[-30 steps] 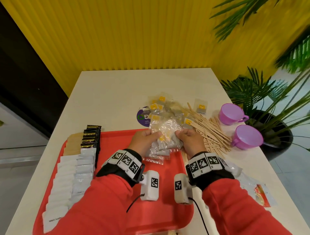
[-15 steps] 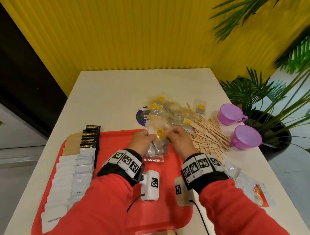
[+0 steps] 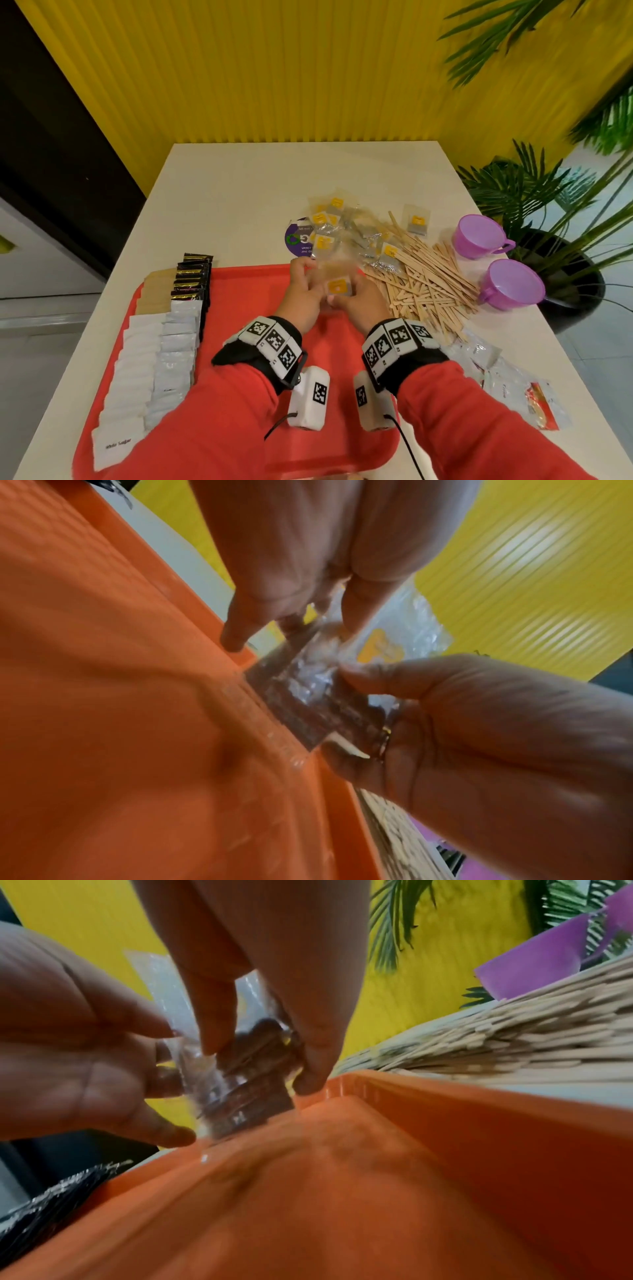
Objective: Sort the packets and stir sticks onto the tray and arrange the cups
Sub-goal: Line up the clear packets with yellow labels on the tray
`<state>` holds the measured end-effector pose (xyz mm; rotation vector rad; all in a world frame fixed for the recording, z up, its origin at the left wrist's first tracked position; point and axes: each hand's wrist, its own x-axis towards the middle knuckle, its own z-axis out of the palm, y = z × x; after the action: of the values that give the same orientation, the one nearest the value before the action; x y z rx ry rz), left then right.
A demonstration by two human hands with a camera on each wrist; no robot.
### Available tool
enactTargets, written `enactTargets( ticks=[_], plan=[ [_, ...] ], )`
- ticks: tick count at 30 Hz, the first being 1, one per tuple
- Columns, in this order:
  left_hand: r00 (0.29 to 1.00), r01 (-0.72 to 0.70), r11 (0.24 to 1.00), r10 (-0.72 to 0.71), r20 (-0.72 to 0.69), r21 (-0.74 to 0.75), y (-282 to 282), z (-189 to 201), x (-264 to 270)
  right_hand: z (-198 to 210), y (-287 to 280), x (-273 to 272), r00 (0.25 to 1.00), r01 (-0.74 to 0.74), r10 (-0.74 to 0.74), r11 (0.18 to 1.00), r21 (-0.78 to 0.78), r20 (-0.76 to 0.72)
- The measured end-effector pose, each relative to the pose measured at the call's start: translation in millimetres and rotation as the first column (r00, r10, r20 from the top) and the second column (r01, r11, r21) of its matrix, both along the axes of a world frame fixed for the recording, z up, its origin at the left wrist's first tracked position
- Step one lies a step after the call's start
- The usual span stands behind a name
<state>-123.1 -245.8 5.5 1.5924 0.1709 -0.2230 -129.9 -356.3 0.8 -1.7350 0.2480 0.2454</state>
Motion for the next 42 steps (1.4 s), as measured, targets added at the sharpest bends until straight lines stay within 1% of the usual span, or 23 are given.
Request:
enactTargets(
  ticks=[2, 4, 7, 9, 11, 12, 14, 17, 19, 21, 22, 24, 26, 27, 28, 30, 32, 33, 34, 36, 39, 40, 42],
  plan=[
    [1.0, -0.001, 1.0, 0.0, -0.019, -0.03, 4, -2, -4, -6, 3, -3, 1.0, 0.013, -0.013, 1.0, 0.026, -0.007],
    [0.998, 0.049, 0.998, -0.05, -0.033, -0.038, 9, -8, -5, -13, 6, -6, 0.999, -0.015, 0.016, 1.0, 0.014, -0.029],
    [0.99, 0.117, 0.993, -0.117, -0.082, -0.004, 14, -18, -6, -16, 9, -10, 0.997, -0.055, 0.054, 0.998, -0.004, -0.063],
    [0.988, 0.136, 0.99, -0.132, -0.086, 0.033, 15, -24, -6, -14, 8, -10, 0.996, -0.073, 0.074, 0.997, 0.027, -0.058],
    [0.985, 0.164, 0.984, -0.159, -0.07, 0.074, 13, -25, -7, -9, 6, -11, 0.994, -0.099, 0.099, 0.995, 0.02, -0.039],
    [0.984, 0.17, 0.981, -0.166, -0.059, 0.09, 12, -25, -8, -9, 6, -12, 0.994, -0.107, 0.107, 0.994, 0.008, -0.03],
    [0.99, 0.139, 0.982, -0.136, -0.034, 0.128, 11, -25, -7, -10, 6, -12, 0.993, -0.12, 0.12, 0.993, -0.014, -0.015],
    [0.997, 0.082, 0.973, -0.08, -0.016, 0.214, 11, -25, -1, -16, 5, -11, 0.99, -0.137, 0.135, 0.99, -0.028, -0.043],
    [0.995, 0.101, 0.962, -0.097, -0.027, 0.253, 15, -23, 1, -18, 6, -9, 0.989, -0.135, 0.133, 0.99, -0.043, -0.058],
    [0.991, 0.132, 0.96, -0.123, -0.053, 0.247, 20, -19, 3, -21, 11, -9, 0.988, -0.145, 0.141, 0.987, -0.064, -0.056],
    [0.989, 0.144, 0.96, -0.132, -0.067, 0.239, 24, -16, 4, -21, 14, -8, 0.987, -0.152, 0.149, 0.987, -0.053, -0.056],
    [0.983, 0.175, 0.947, -0.152, -0.103, 0.27, 35, -7, 7, -20, 20, -6, 0.984, -0.168, 0.167, 0.986, -0.011, -0.065],
    [0.977, 0.21, 0.896, -0.185, -0.103, 0.391, 50, 6, 15, -17, 28, -3, 0.974, -0.209, 0.209, 0.978, 0.012, -0.084],
    [0.973, 0.23, 0.849, -0.21, -0.096, 0.476, 59, 15, 20, -17, 34, 0, 0.969, -0.226, 0.227, 0.974, 0.012, -0.099],
    [0.966, 0.248, 0.786, -0.244, -0.085, 0.566, 68, 25, 25, -18, 41, 2, 0.963, -0.242, 0.243, 0.97, 0.021, -0.114],
    [0.941, 0.291, 0.615, -0.322, -0.103, 0.733, 85, 44, 35, -20, 58, 9, 0.952, -0.262, 0.264, 0.965, 0.03, -0.153],
    [0.916, 0.33, 0.465, -0.367, -0.16, 0.822, 102, 59, 48, -18, 78, 16, 0.949, -0.259, 0.263, 0.965, 0.042, -0.173],
    [0.908, 0.344, 0.421, -0.375, -0.184, 0.839, 109, 62, 55, -19, 89, 20, 0.951, -0.249, 0.253, 0.967, 0.043, -0.175],
    [0.9, 0.361, 0.387, -0.382, -0.209, 0.849, 115, 67, 62, -18, 99, 24, 0.956, -0.234, 0.236, 0.972, 0.037, -0.174],
    [0.887, 0.397, 0.344, -0.383, -0.259, 0.851, 128, 73, 75, -17, 119, 32, 0.963, -0.209, 0.206, 0.978, -0.001, -0.175],
    [0.853, 0.466, 0.275, -0.391, -0.345, 0.841, 143, 75, 91, -16, 141, 42, 0.956, -0.231, 0.209, 0.969, -0.088, -0.203],
    [0.84, 0.486, 0.249, -0.4, -0.368, 0.838, 147, 73, 95, -17, 146, 46, 0.952, -0.252, 0.22, 0.958, -0.137, -0.212],
    [0.816, 0.517, 0.213, -0.414, -0.403, 0.829, 157, 69, 104, -18, 158, 54, 0.936, -0.322, 0.255, 0.899, -0.297, -0.244]
  ],
)
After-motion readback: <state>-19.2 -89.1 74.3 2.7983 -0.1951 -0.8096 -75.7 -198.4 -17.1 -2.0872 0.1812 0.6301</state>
